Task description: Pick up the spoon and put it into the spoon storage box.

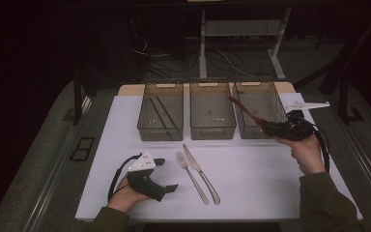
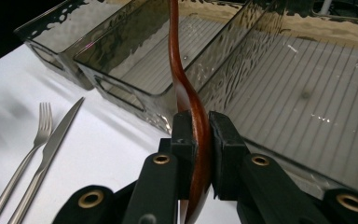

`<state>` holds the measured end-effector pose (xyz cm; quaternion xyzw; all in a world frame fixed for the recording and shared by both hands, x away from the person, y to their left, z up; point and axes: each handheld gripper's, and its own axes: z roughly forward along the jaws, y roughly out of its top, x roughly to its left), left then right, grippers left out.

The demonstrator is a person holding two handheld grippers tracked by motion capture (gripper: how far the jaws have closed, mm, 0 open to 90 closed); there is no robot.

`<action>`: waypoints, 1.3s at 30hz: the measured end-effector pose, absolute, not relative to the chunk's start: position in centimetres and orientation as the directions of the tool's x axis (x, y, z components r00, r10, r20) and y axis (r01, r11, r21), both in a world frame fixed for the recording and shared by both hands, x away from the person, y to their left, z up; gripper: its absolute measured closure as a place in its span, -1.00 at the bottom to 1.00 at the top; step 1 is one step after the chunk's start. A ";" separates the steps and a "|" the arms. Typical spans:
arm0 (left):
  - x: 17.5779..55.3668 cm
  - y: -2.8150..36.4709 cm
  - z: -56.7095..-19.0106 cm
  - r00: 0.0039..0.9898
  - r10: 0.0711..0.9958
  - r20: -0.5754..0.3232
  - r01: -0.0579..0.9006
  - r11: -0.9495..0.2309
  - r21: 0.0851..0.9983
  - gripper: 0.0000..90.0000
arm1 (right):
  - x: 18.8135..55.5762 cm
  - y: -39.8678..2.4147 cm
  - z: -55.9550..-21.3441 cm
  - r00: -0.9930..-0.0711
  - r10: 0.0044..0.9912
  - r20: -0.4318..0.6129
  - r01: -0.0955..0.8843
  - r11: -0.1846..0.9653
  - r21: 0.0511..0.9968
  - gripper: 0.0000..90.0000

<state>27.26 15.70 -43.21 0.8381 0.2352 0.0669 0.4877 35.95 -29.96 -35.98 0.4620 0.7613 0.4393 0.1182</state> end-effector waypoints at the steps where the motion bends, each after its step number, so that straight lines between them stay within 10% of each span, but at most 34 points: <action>1: 27.3 15.7 -43.2 0.880 0.460 -0.117 0.329 -0.414 0.849 -1.00 | 36.1 -29.7 -36.0 -0.540 0.810 0.230 0.603 0.182 0.777 0.80; 39: 27.1 15.5 -43.1 0.880 0.456 -0.131 0.332 -0.394 0.857 -1.00 | 44.3 -18.9 -37.1 -0.516 0.845 0.137 0.658 0.289 0.695 0.80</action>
